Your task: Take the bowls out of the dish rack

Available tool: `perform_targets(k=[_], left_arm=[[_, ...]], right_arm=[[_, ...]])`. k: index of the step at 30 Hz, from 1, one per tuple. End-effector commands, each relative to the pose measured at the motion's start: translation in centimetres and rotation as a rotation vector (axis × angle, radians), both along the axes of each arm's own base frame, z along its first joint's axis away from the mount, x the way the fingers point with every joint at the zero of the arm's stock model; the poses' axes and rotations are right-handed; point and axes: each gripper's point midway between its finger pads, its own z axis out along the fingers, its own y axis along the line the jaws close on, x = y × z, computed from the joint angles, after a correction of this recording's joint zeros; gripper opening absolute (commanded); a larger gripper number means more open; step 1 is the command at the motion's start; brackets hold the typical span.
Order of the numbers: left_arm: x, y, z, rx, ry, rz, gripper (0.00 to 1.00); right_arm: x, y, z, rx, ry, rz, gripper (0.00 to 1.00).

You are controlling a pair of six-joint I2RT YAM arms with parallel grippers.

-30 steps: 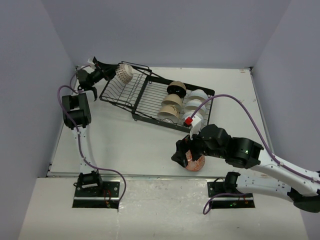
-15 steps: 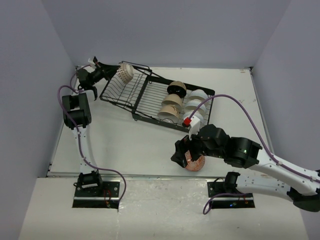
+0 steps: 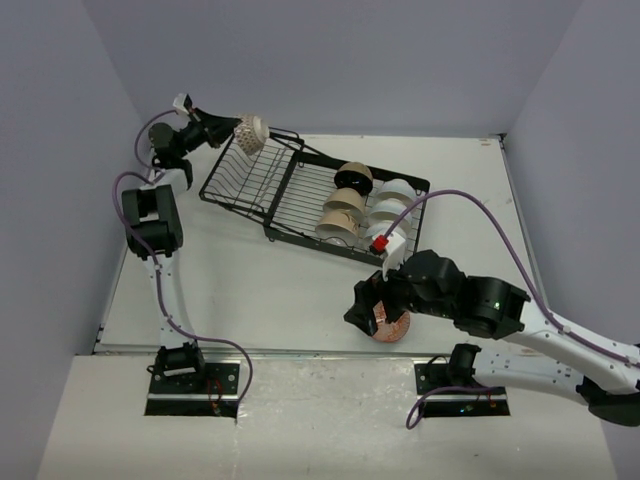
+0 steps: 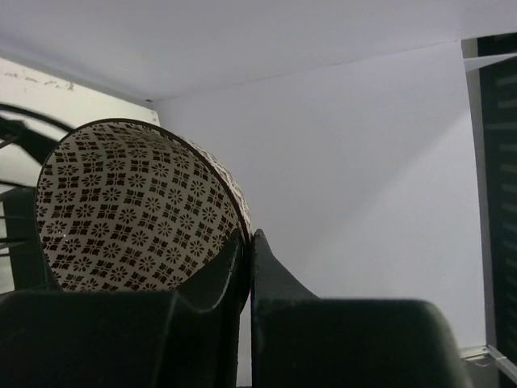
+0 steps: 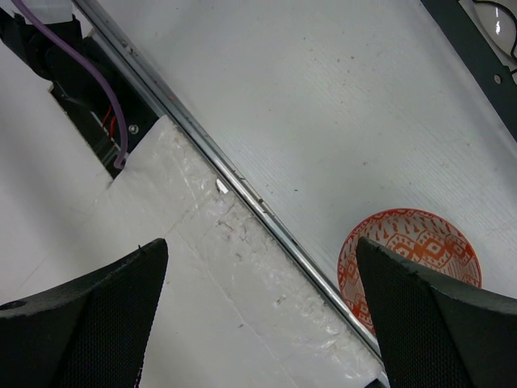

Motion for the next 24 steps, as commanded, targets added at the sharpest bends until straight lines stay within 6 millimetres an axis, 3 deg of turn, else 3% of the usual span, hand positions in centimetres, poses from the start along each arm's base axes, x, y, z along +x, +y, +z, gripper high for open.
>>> perform_targets(k=[1, 8, 11, 13, 14, 15, 16, 17, 18, 20, 21, 23, 24], left_arm=[[-2.4, -0.9, 11.1, 0.082, -0.298, 0.002, 0.00], [-5.1, -3.1, 16.4, 0.184, -0.480, -0.040, 0.00], [-7.5, -6.7, 19.6, 0.315, -0.587, -0.063, 0.00], [-8.3, -8.4, 20.3, 0.399, -0.617, -0.045, 0.00], [-7.7, -8.5, 19.2, 0.497, -0.612, 0.004, 0.00], [-9.9, -11.3, 20.7, 0.533, -0.662, -0.010, 0.00], [-9.5, -11.7, 20.6, 0.621, -0.705, 0.059, 0.00], [-10.3, -12.4, 19.7, 0.656, -0.651, 0.051, 0.00], [-12.4, -14.4, 20.0, 0.675, -0.672, 0.037, 0.00], [-12.9, -15.3, 19.0, 0.780, -0.651, 0.102, 0.00], [-15.0, -17.4, 19.0, 0.798, -0.667, 0.084, 0.00], [-15.9, -18.3, 18.0, 0.901, -0.650, 0.139, 0.00], [-18.4, -20.9, 18.4, 0.914, -0.683, 0.114, 0.00]], right_arm=[[0.3, 0.0, 0.5, 0.030, -0.016, -0.022, 0.99], [1.6, -0.8, 0.9, 0.053, -0.045, -0.128, 0.99], [3.5, -1.5, 2.8, 0.111, -0.105, -0.243, 0.99], [4.5, -2.1, 3.7, 0.128, -0.127, -0.304, 0.99], [5.5, -2.9, 4.6, 0.142, -0.145, -0.358, 0.99], [5.9, -3.3, 5.1, 0.148, -0.155, -0.379, 0.99], [7.0, -4.4, 5.8, 0.151, -0.181, -0.421, 0.99], [7.6, -5.0, 6.6, 0.159, -0.199, -0.447, 0.99], [8.3, -5.8, 7.0, 0.153, -0.221, -0.480, 0.99], [10.3, -8.6, 8.5, 0.151, -0.265, -0.596, 0.99], [10.5, -9.4, 9.1, 0.156, -0.276, -0.625, 0.99], [10.9, -11.8, 11.6, 0.191, -0.324, -0.710, 0.99], [10.9, -13.5, 11.9, 0.163, -0.343, -0.773, 0.99]])
